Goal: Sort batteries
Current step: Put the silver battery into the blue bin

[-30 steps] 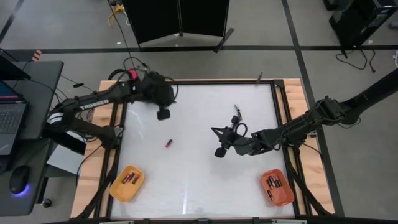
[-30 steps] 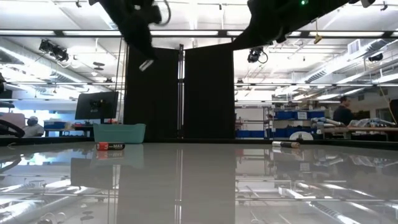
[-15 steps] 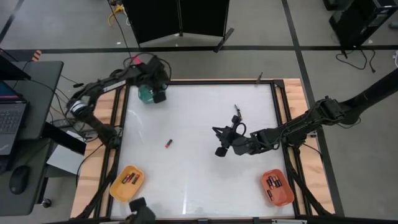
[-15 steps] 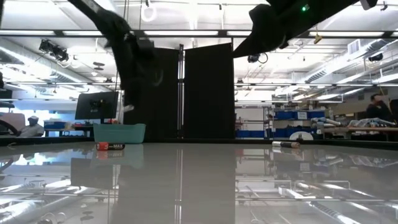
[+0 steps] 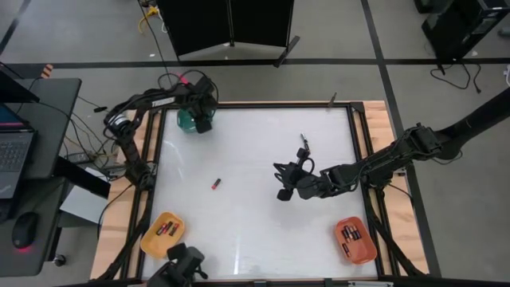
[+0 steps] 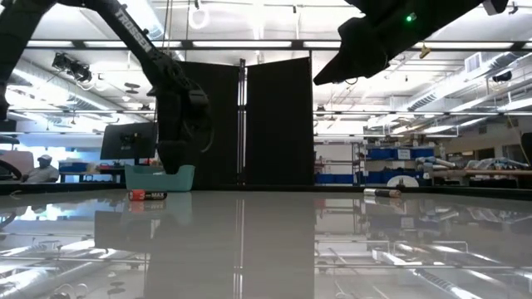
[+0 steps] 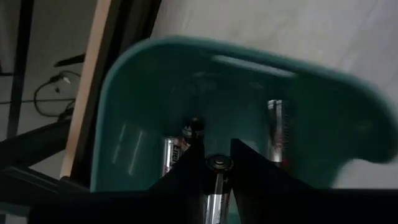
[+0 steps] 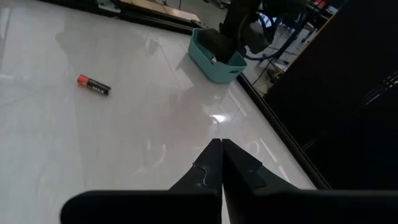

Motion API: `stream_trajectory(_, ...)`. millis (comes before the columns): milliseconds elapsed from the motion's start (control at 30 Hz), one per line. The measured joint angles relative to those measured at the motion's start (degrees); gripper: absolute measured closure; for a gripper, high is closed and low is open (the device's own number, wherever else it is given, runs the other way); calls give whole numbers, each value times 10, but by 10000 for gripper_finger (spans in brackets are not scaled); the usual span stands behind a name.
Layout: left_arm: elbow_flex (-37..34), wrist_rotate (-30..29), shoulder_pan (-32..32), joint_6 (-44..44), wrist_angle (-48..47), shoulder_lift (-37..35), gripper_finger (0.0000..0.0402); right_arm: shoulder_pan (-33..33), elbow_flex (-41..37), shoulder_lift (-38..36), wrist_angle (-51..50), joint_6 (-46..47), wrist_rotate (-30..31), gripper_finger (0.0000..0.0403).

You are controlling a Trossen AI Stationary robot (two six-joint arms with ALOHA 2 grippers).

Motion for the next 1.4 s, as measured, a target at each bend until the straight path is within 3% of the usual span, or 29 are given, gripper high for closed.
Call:
stream_trajectory(267,0,-20,0,-20,20,19,339,-1,0,0,-5,3,0,393)
stream_trajectory(433,0,-42,0,-34,5,19,272,-4,0,0,-5,3,0,392)
stream_trajectory(567,0,-48,0,-48,1,19,250,-5,0,-2,-8,0,0,386)
stream_trajectory(767,0,-79,-12,-52,19,-30,281,-3,0,-35,-17,4,0,387)
stream_trajectory(900,-11,-45,-20,-75,62,-101,323,6,0,-75,-52,24,0,390)
stream_trajectory(1133,-132,76,-53,-125,240,-252,375,10,0,-133,-212,200,-1,388)
stream_trajectory(1400,-343,147,-164,-234,541,-400,386,-30,0,-100,-429,519,-3,379)
